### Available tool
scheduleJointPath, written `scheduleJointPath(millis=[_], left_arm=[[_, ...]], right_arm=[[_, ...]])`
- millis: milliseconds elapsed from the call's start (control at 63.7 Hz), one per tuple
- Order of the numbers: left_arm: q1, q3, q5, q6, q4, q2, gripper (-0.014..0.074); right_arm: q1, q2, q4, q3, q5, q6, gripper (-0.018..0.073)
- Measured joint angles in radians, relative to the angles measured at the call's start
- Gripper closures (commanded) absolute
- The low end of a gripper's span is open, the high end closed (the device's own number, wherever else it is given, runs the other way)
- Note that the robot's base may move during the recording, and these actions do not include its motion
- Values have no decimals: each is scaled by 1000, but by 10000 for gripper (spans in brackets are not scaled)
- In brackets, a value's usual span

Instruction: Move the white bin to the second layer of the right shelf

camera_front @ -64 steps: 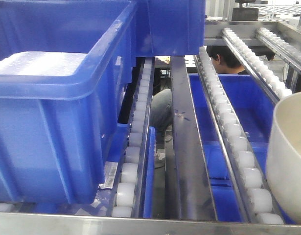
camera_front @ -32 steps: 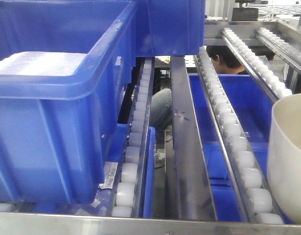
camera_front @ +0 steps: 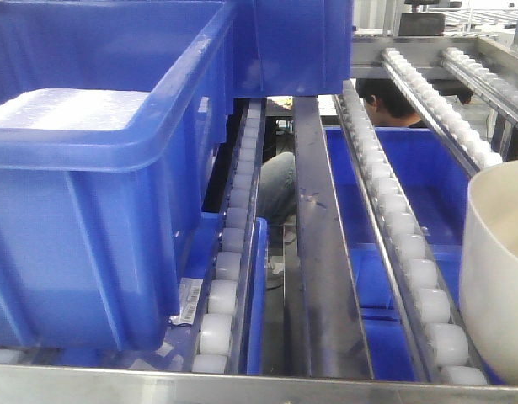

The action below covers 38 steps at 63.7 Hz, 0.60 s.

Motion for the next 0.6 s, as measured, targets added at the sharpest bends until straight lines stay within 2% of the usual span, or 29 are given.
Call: scheduleJointPath(millis=[204, 455, 549, 596], left_arm=[[0, 0, 0, 0, 0, 0, 512], [0, 0, 0, 0, 0, 0, 512], [0, 0, 0, 0, 0, 0, 512], [0, 0, 0, 0, 0, 0, 512]], right_arm=[[0, -238, 0, 0, -6, 0, 421], [0, -543, 0, 13, 28, 0, 442], [0, -648, 0, 56, 30, 0, 517], [0, -696, 2, 85, 36, 0, 504]])
